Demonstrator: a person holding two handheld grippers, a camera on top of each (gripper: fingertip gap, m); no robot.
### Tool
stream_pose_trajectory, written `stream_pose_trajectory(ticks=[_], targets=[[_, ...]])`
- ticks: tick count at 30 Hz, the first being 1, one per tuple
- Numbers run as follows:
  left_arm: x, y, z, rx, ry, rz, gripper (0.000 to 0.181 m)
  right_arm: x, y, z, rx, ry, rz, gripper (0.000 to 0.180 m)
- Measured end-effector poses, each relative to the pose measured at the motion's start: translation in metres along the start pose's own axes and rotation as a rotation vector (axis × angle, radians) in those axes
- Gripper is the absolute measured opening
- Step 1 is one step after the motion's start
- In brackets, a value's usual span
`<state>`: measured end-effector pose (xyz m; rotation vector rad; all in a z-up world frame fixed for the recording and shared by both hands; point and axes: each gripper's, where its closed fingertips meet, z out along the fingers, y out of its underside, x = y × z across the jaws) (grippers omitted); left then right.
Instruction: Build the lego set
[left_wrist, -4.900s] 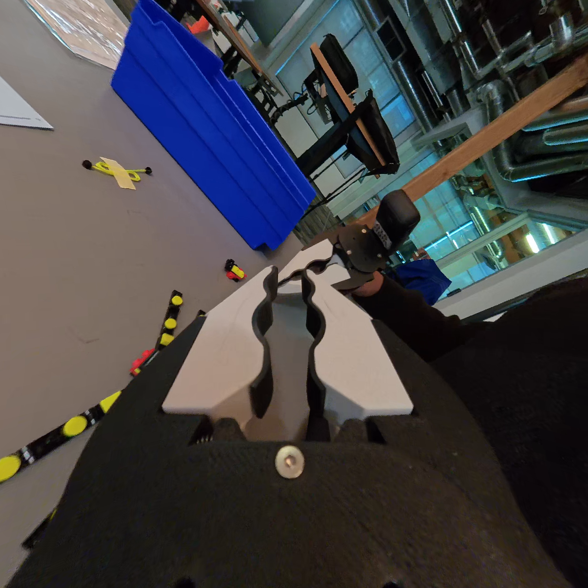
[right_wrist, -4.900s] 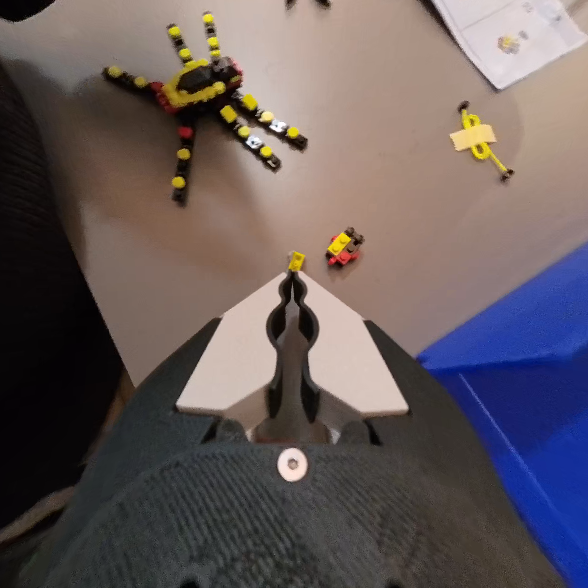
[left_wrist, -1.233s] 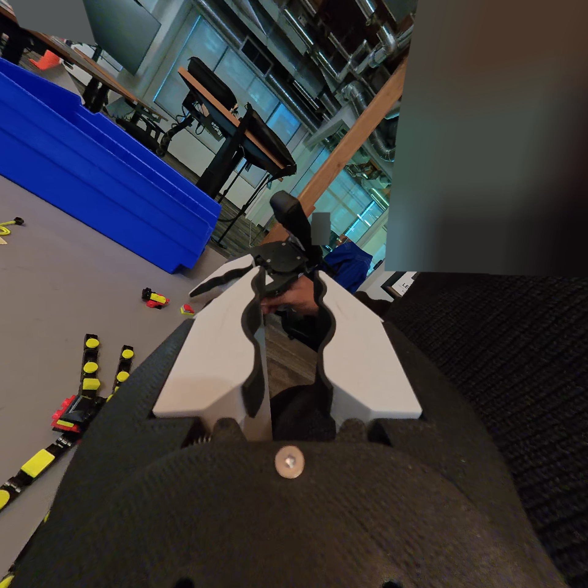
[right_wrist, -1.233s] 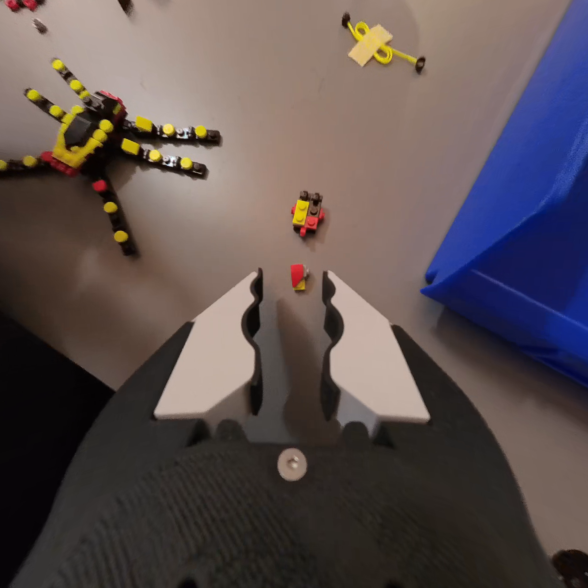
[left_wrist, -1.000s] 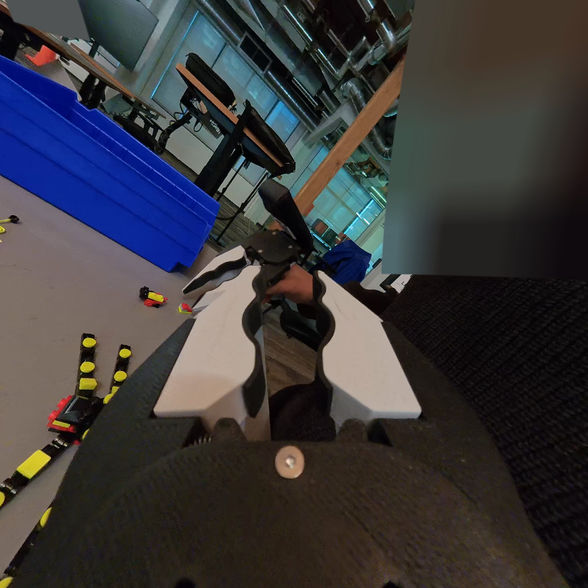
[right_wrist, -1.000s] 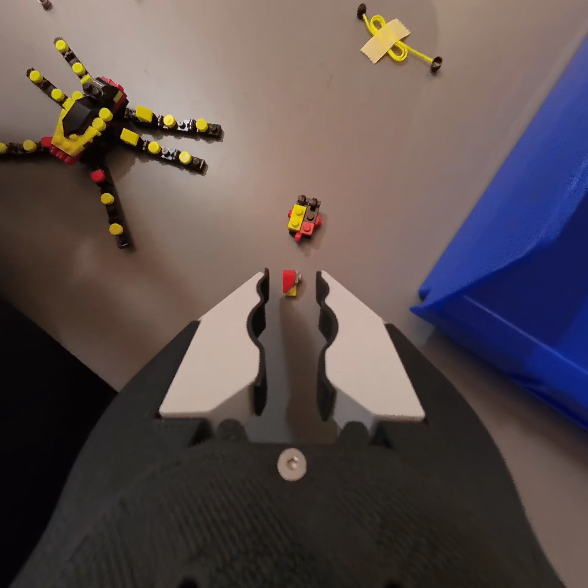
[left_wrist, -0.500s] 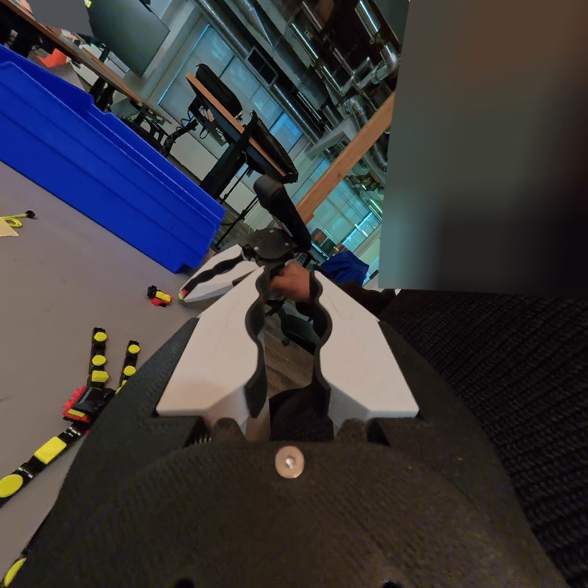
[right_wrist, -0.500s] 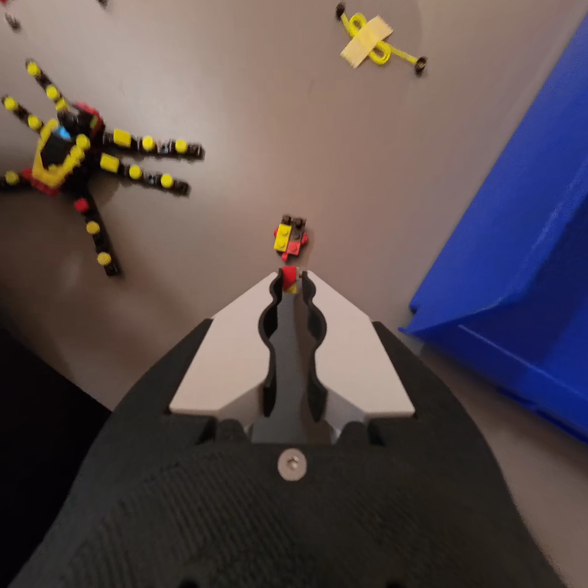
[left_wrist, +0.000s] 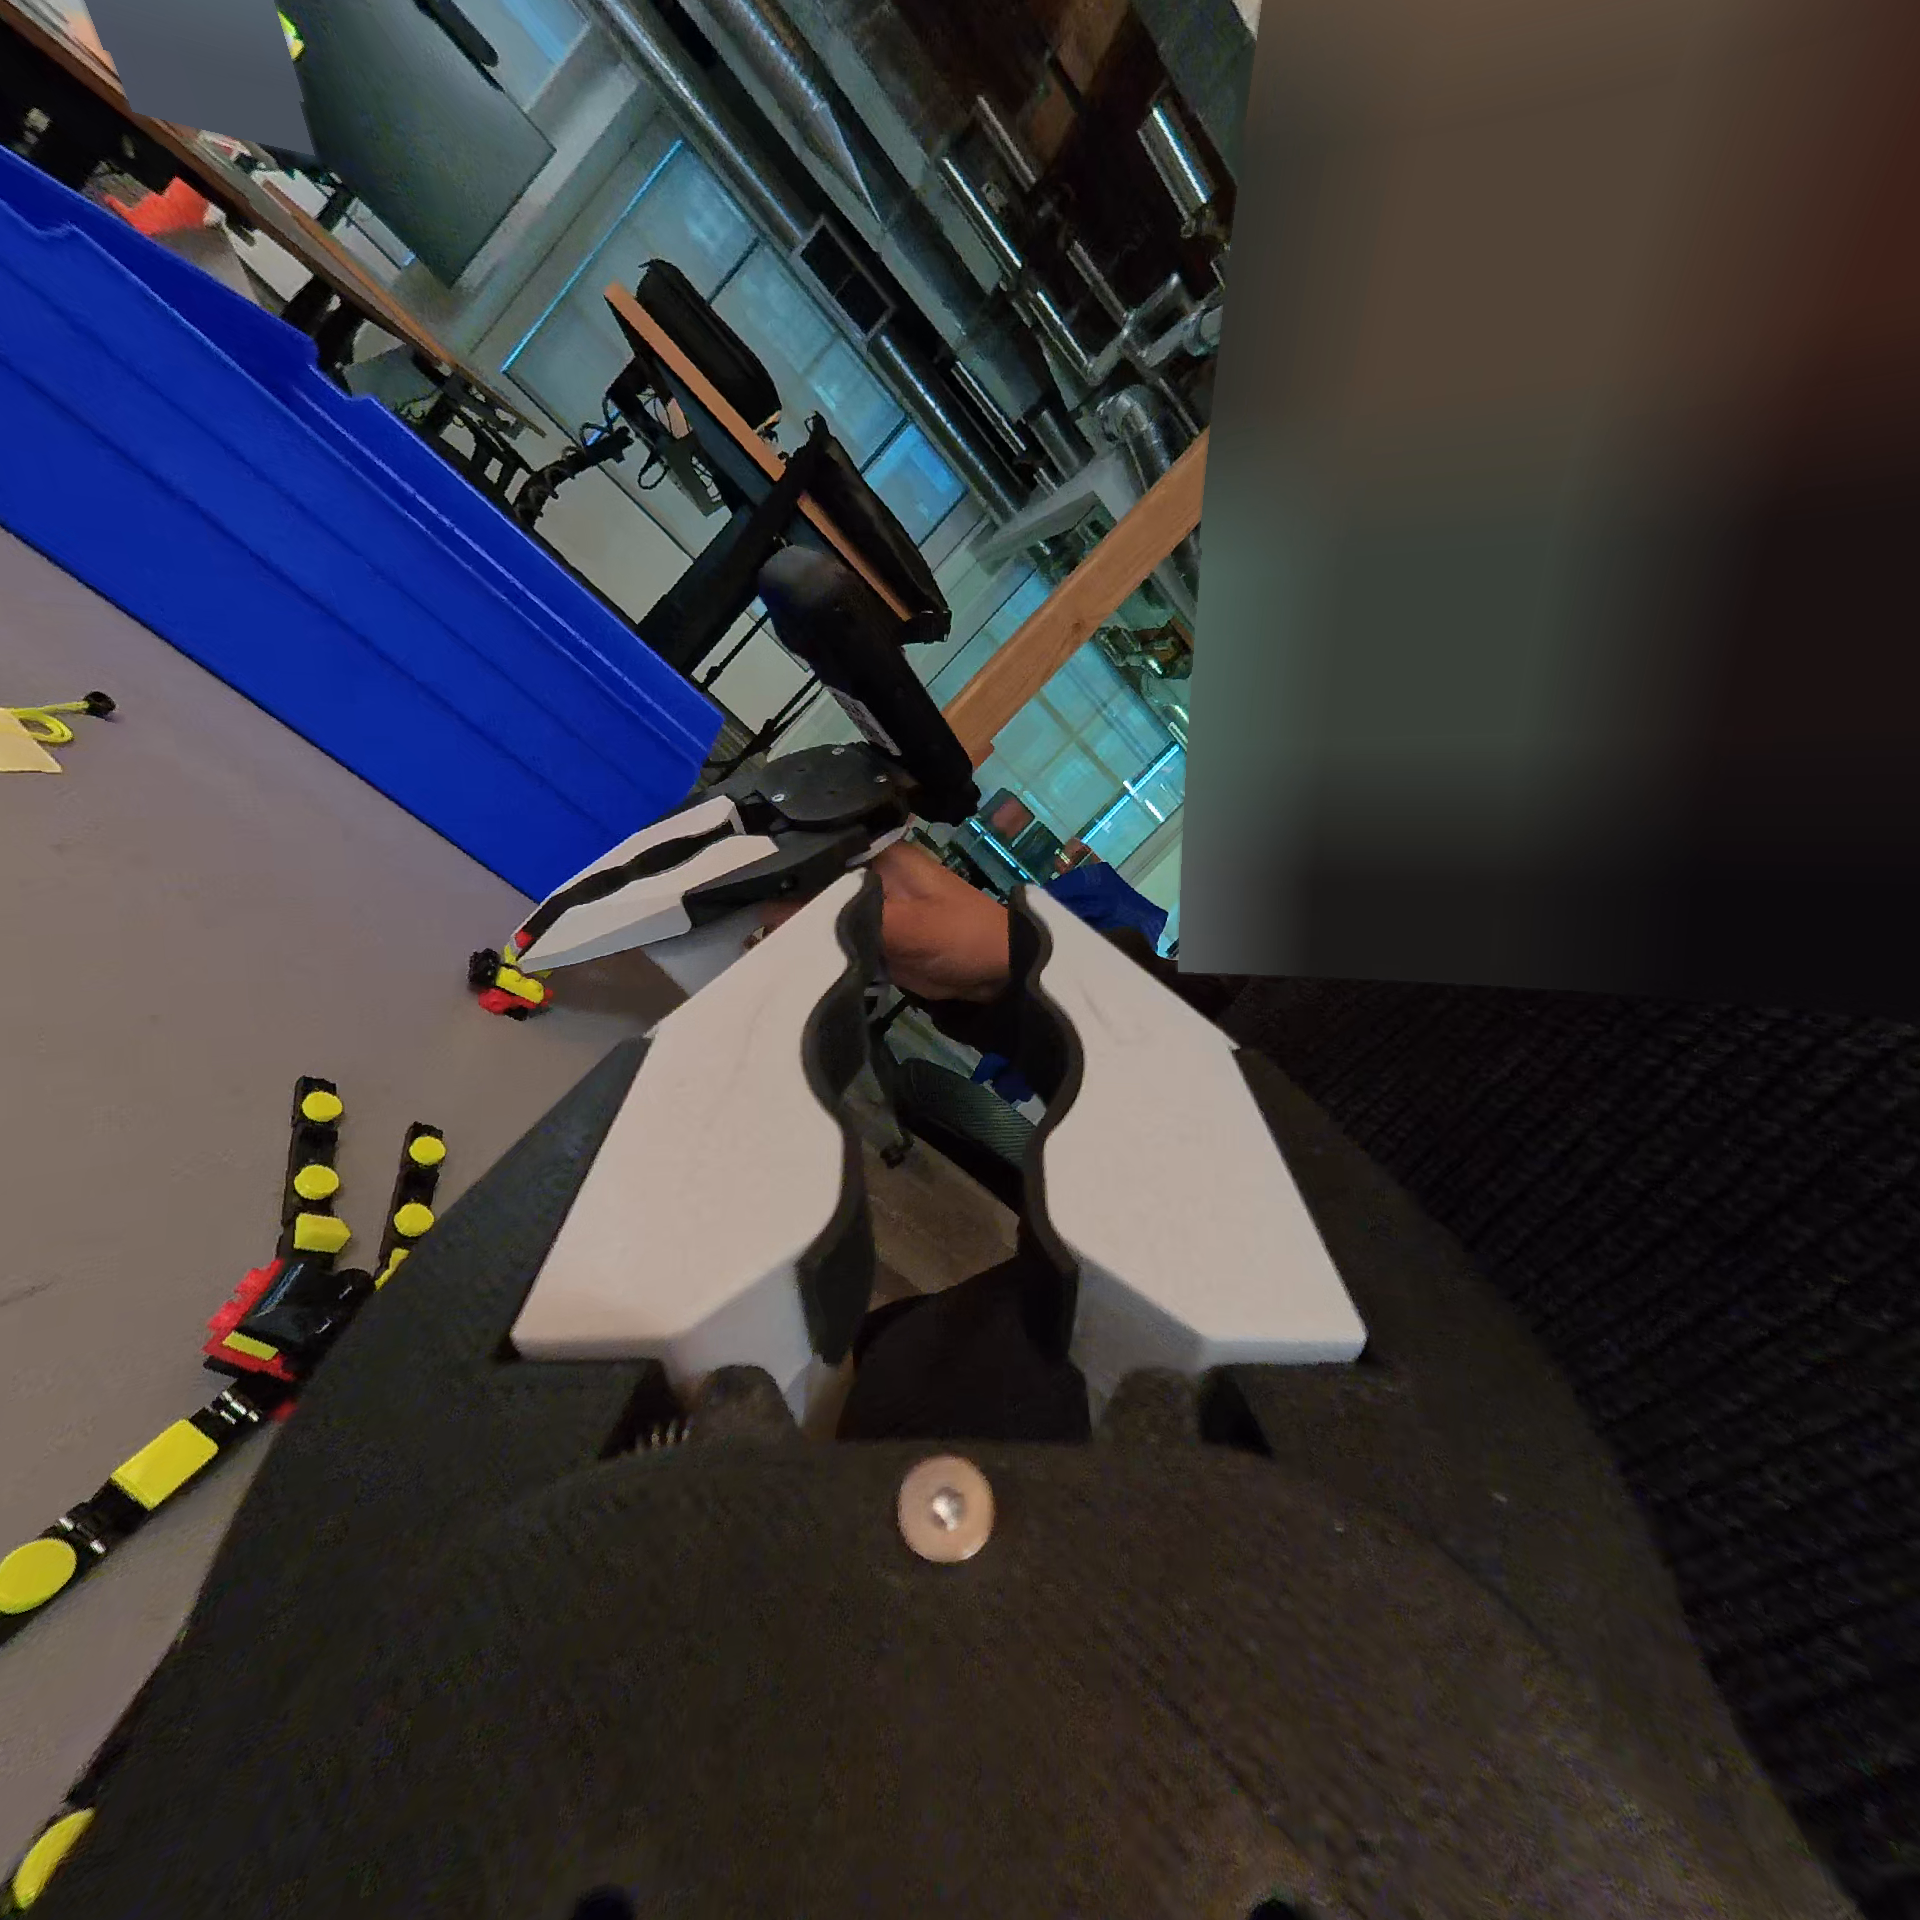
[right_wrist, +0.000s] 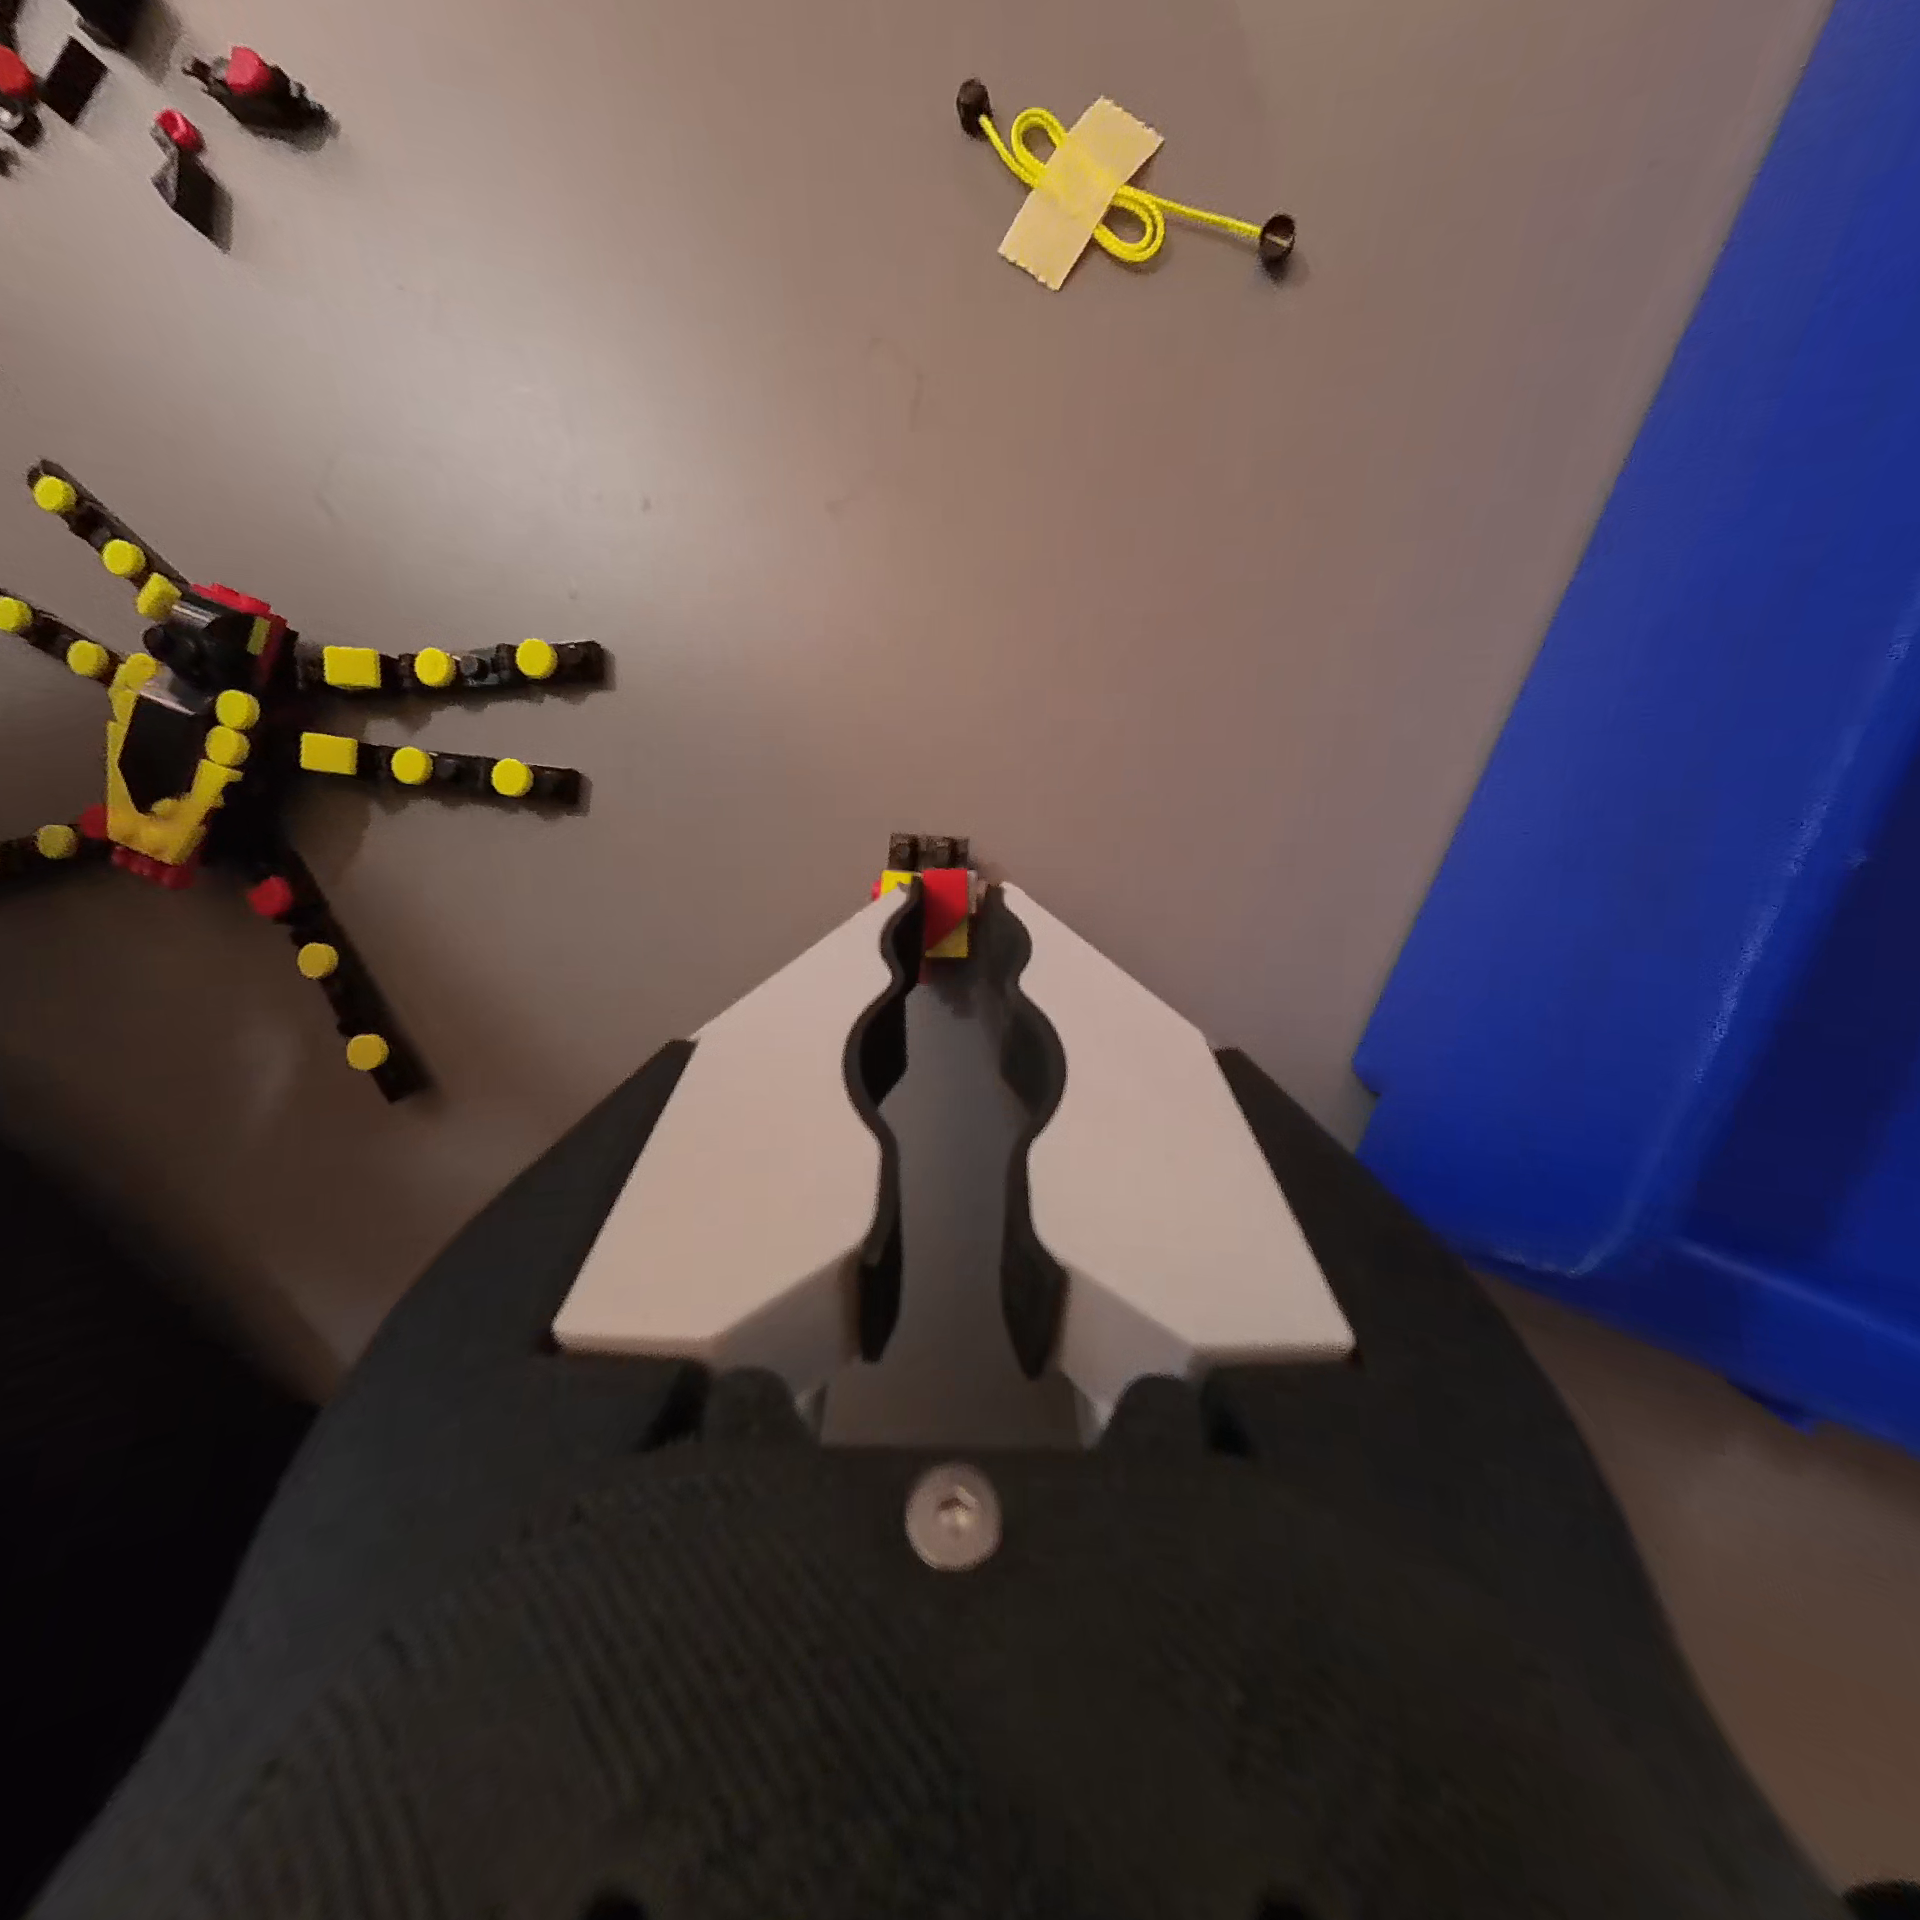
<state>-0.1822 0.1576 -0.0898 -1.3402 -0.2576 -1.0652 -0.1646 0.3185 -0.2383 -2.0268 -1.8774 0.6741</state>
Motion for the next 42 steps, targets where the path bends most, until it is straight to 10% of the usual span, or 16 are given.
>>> stream_pose_trajectory(ticks=[24, 42], targets=[[0.001, -0.001, -0.001, 0.001, 0.01, -0.012, 0.02, 0.001, -0.001, -0.004, -0.021, -0.043, 0.026, 0.012], [-0.004, 0.005, 0.001, -0.024, -0.014, 0.0, 0.019, 0.032, 0.021, -0.003, -0.095, 0.23, -0.097, 0.012]])
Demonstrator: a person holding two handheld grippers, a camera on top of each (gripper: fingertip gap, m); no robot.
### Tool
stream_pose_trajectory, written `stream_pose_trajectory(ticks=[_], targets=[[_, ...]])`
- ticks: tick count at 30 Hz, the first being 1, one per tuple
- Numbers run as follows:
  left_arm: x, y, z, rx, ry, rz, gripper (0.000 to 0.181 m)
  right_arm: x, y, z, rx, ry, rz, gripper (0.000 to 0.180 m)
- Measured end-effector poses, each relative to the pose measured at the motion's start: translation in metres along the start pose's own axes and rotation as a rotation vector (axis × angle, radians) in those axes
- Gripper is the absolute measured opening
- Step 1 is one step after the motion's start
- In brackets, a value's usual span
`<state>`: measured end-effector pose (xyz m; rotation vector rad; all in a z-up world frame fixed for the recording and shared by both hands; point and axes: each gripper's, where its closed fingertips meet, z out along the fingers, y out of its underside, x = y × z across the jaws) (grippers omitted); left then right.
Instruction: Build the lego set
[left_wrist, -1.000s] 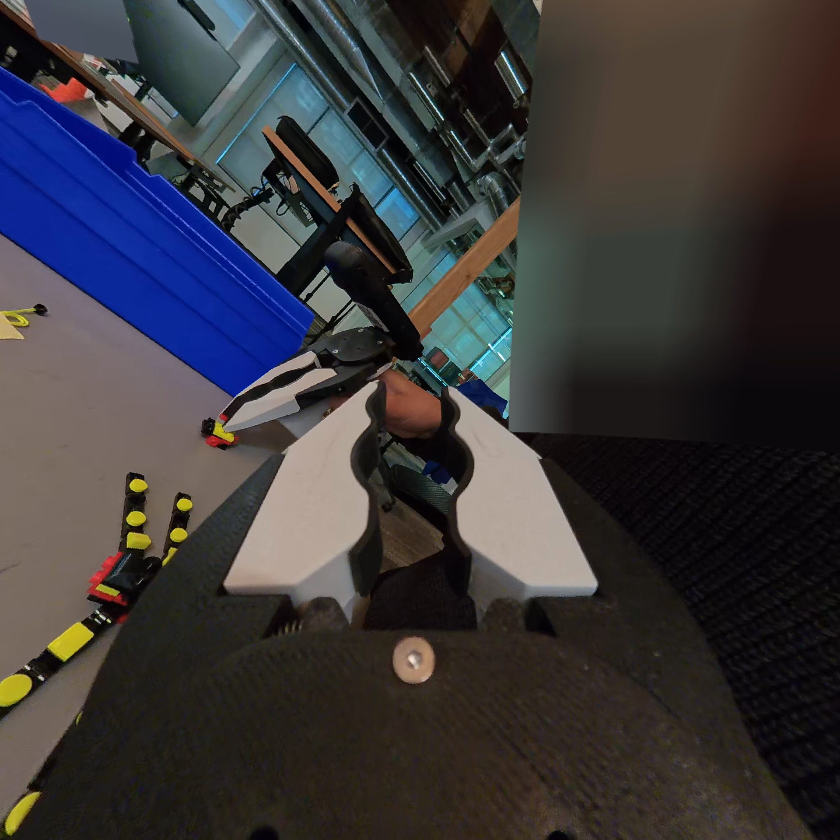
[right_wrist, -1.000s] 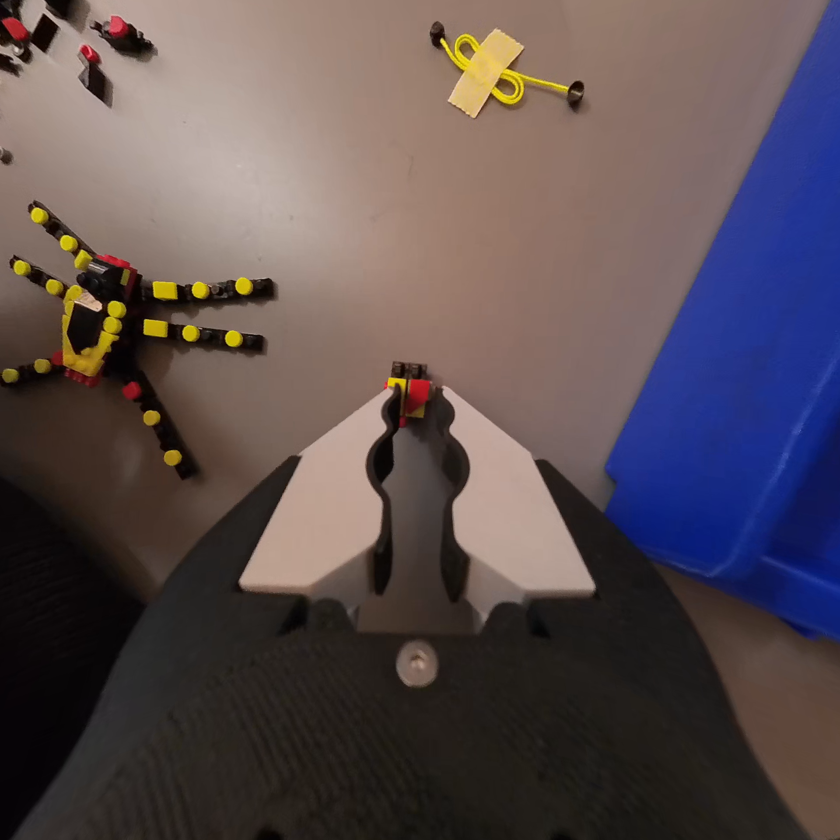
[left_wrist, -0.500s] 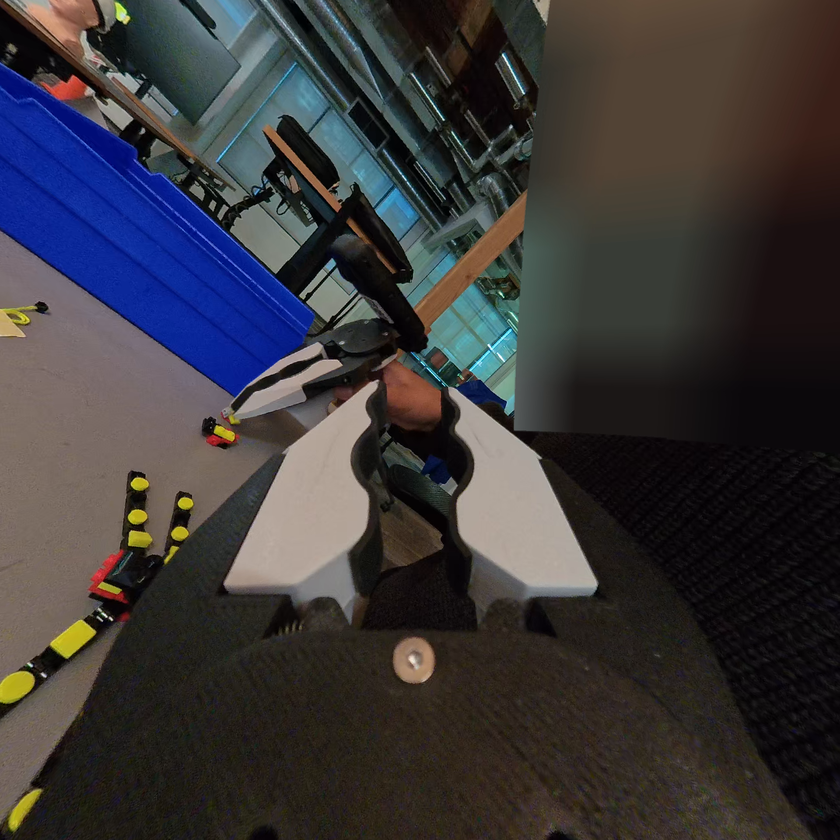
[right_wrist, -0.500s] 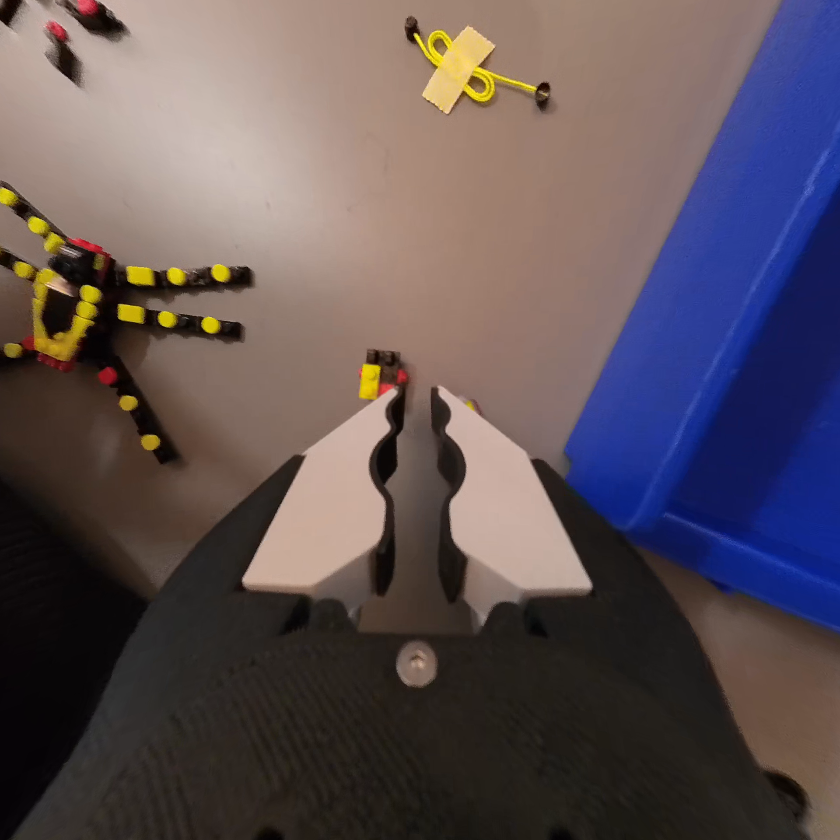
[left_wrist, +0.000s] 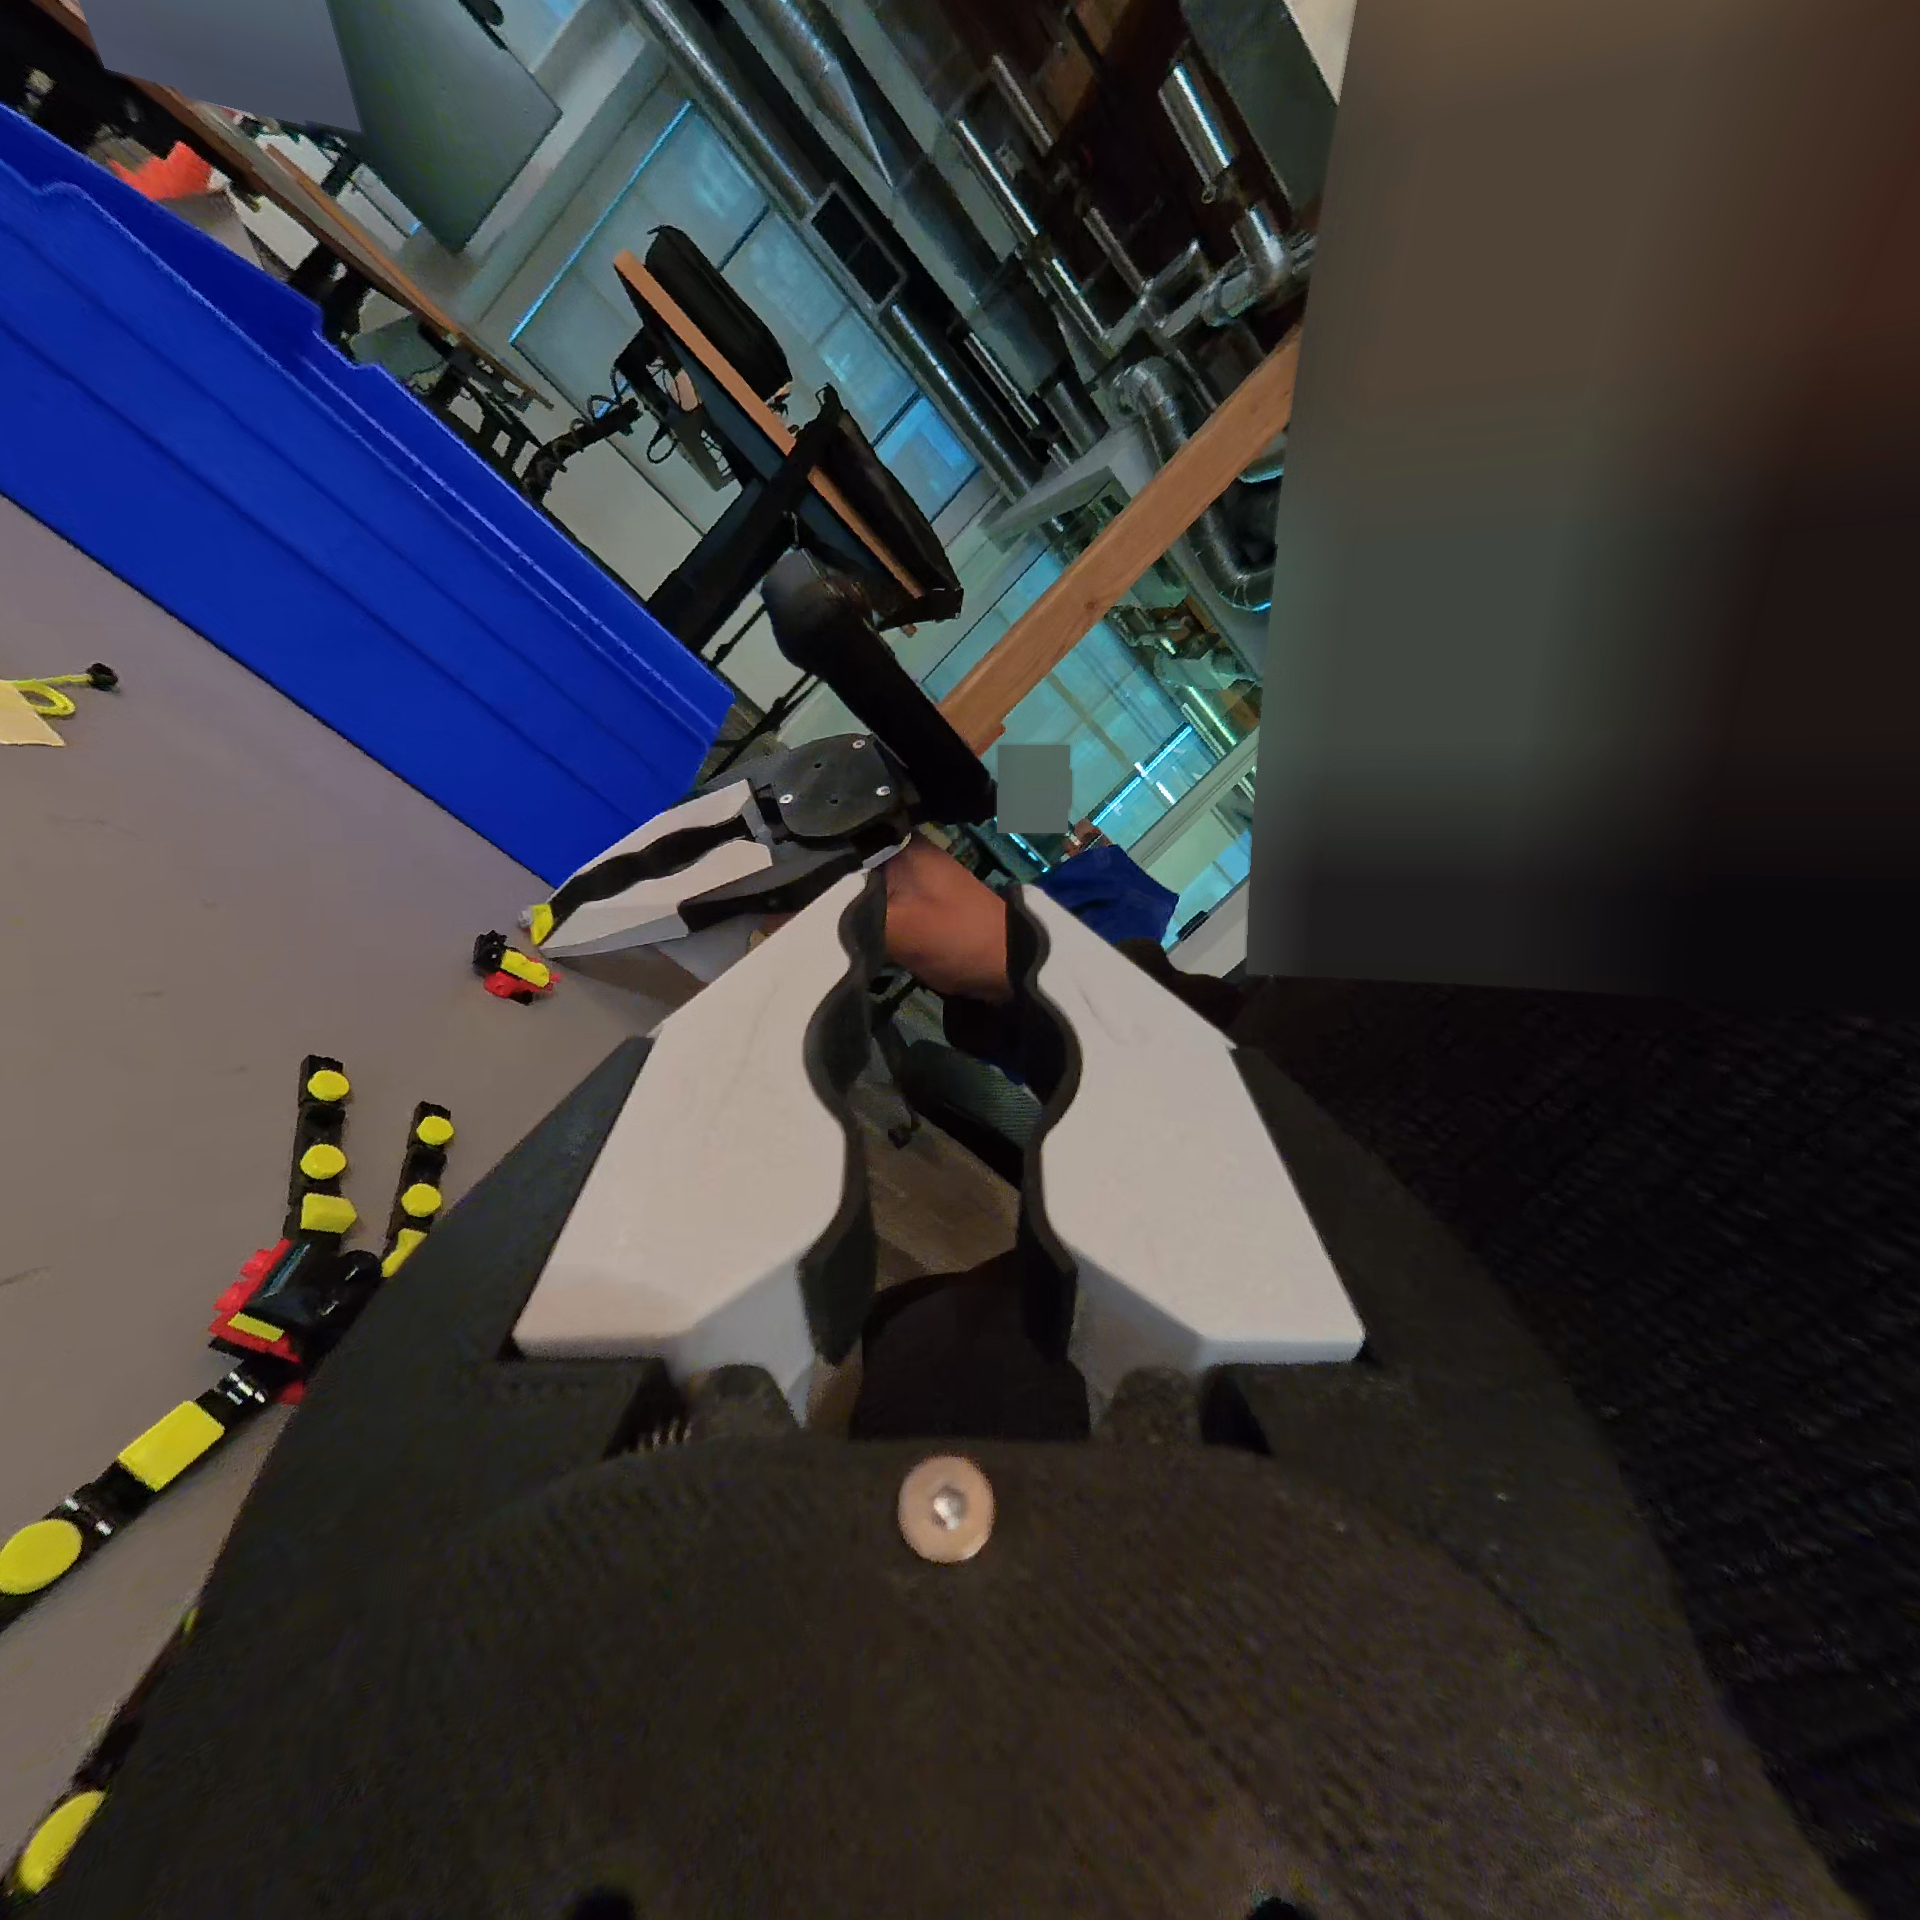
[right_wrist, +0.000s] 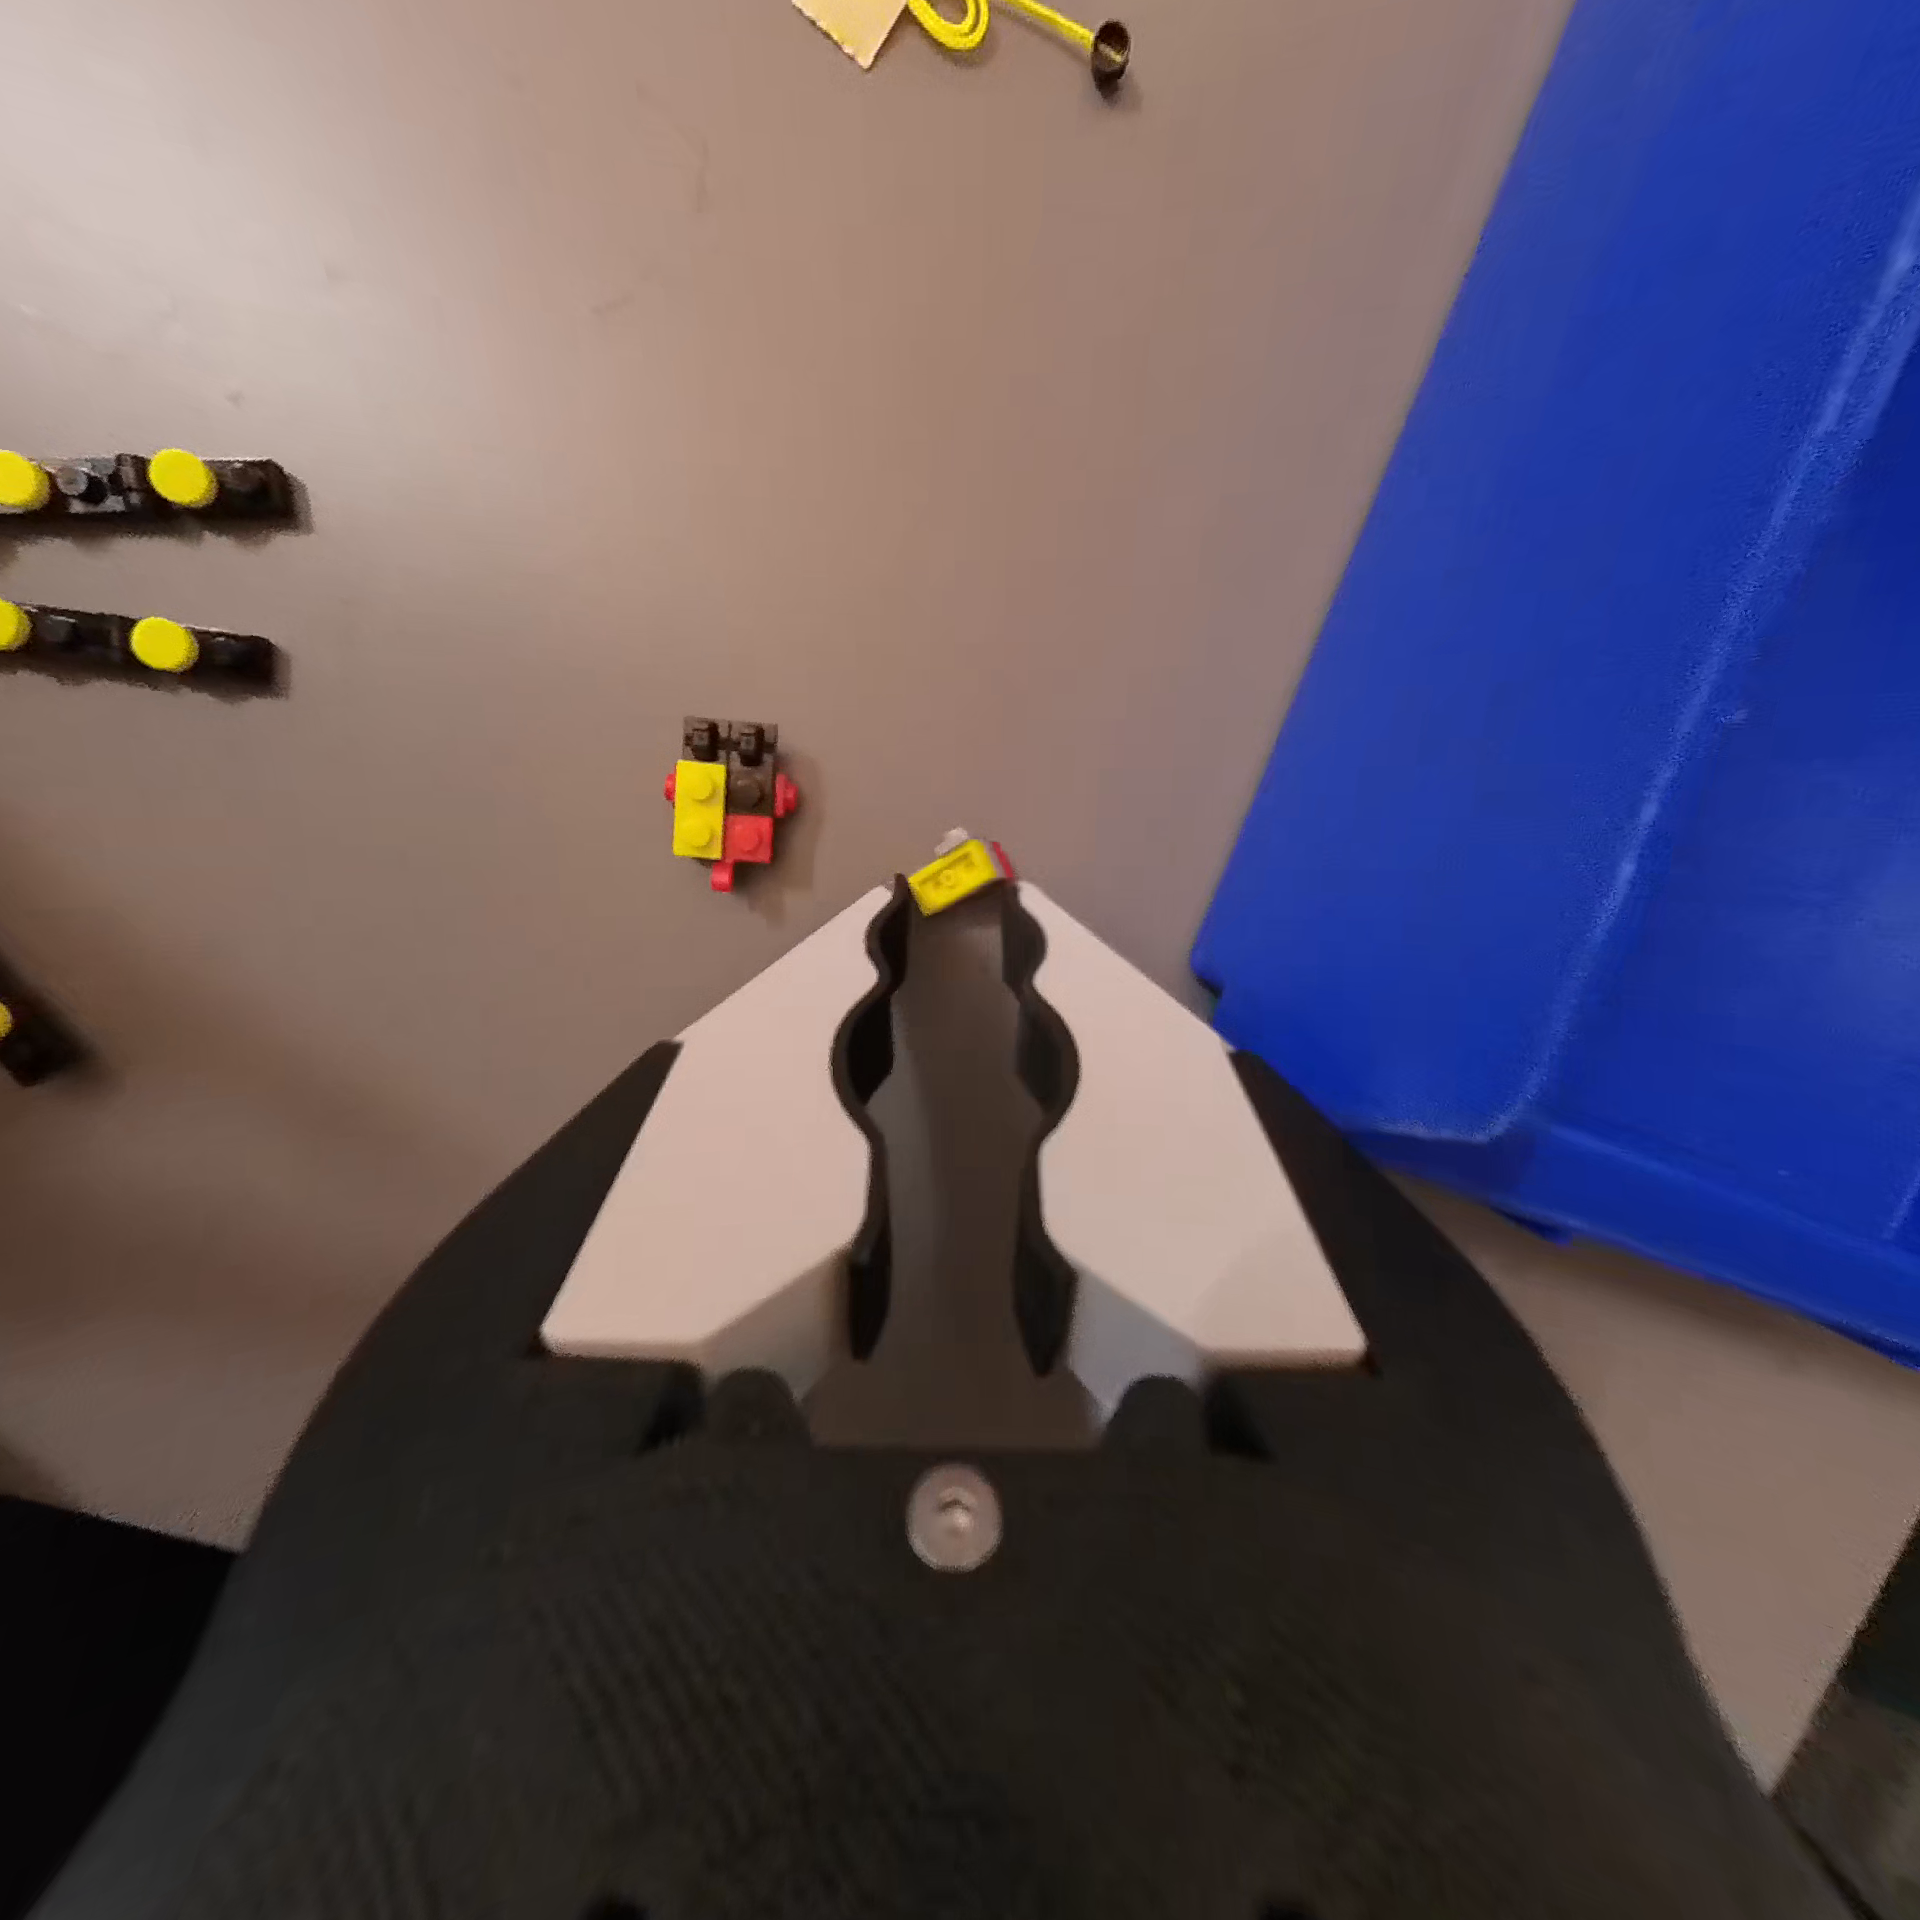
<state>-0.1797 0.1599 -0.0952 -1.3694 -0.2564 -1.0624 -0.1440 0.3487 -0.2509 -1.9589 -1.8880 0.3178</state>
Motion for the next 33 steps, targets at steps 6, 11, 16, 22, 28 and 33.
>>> stream_pose_trajectory(ticks=[6, 11, 16, 22, 28, 33], targets=[[-0.008, 0.007, 0.004, -0.026, -0.049, 0.009, 0.02, -0.011, -0.02, -0.011, 0.137, -0.062, -0.017, 0.0], [-0.023, 0.012, 0.006, -0.033, -0.135, -0.015, 0.021, -0.025, -0.037, -0.026, 0.255, -0.08, -0.068, 0.0], [-0.02, 0.011, 0.008, -0.034, -0.141, 0.007, 0.021, -0.002, -0.026, -0.007, 0.168, -0.007, 0.072, 0.022], [-0.016, 0.016, 0.011, -0.064, -0.145, 0.038, 0.02, 0.007, -0.024, 0.009, 0.122, 0.113, 0.029, 0.022], [-0.015, 0.014, 0.01, -0.059, -0.142, 0.039, 0.02, -0.012, -0.04, 0.005, 0.213, 0.026, 0.009, 0.015], [-0.018, 0.006, 0.005, -0.025, -0.167, 0.088, 0.023, -0.097, -0.088, -0.06, 0.508, -0.599, 0.119, 0.015]])
